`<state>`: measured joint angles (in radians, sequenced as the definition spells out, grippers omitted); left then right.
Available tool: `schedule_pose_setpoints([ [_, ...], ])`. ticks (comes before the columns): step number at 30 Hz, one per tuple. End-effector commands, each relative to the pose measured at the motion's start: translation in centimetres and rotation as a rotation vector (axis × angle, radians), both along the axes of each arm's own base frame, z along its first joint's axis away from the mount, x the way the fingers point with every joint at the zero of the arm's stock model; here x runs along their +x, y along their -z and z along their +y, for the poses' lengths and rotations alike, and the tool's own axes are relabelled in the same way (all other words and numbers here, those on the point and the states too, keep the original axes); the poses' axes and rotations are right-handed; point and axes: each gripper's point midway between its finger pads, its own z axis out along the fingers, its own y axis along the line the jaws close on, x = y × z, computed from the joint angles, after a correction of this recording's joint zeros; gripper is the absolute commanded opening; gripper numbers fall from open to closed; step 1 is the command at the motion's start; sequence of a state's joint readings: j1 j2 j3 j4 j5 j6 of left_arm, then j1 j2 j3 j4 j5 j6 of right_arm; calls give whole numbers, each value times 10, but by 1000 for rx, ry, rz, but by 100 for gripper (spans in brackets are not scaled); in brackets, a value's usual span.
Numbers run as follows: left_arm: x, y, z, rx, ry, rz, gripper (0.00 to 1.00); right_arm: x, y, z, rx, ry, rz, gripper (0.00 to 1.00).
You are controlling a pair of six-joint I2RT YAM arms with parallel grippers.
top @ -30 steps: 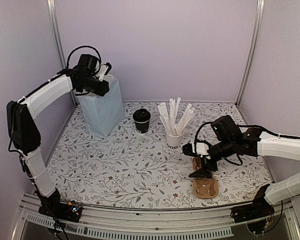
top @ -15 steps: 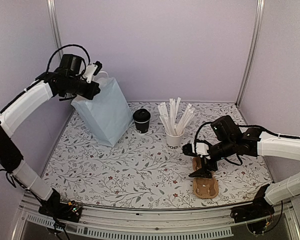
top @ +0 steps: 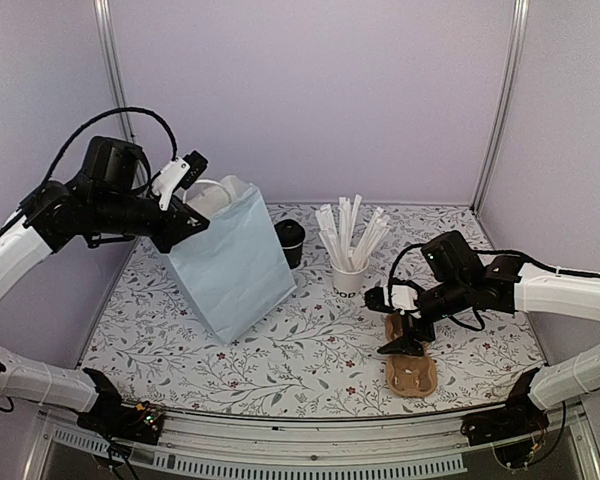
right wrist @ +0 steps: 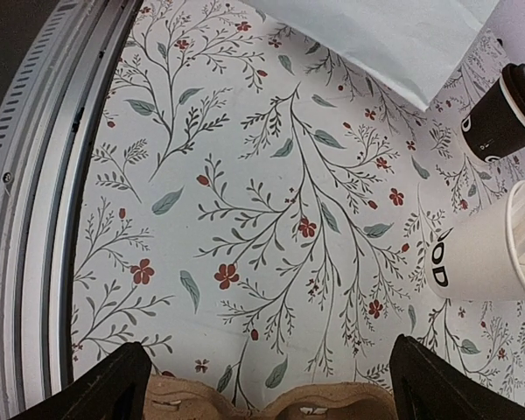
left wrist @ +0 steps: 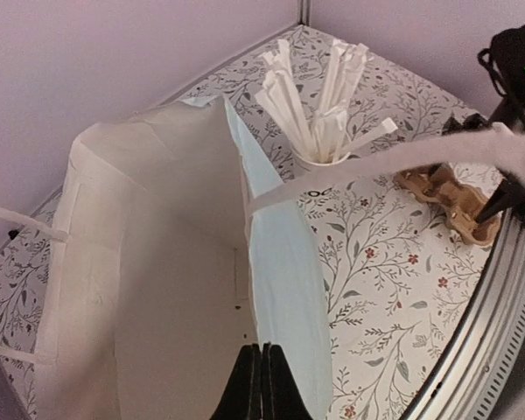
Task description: Pack the takeout coffee
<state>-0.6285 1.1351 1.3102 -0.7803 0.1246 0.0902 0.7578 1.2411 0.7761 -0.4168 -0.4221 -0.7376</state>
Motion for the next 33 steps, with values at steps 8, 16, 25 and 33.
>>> schedule_pose_setpoints([
  [8,-69,17,-67,56,253,-44,0,29,-7,-19,27,104,-15,99],
  [16,-98,31,-110,282,390,-215,0,61,-19,-63,38,240,-16,99],
  [25,-101,68,-123,490,441,-316,0,97,28,-104,-134,378,69,95],
  [33,-92,46,-119,508,434,-452,0,110,55,-103,-192,389,151,95],
])
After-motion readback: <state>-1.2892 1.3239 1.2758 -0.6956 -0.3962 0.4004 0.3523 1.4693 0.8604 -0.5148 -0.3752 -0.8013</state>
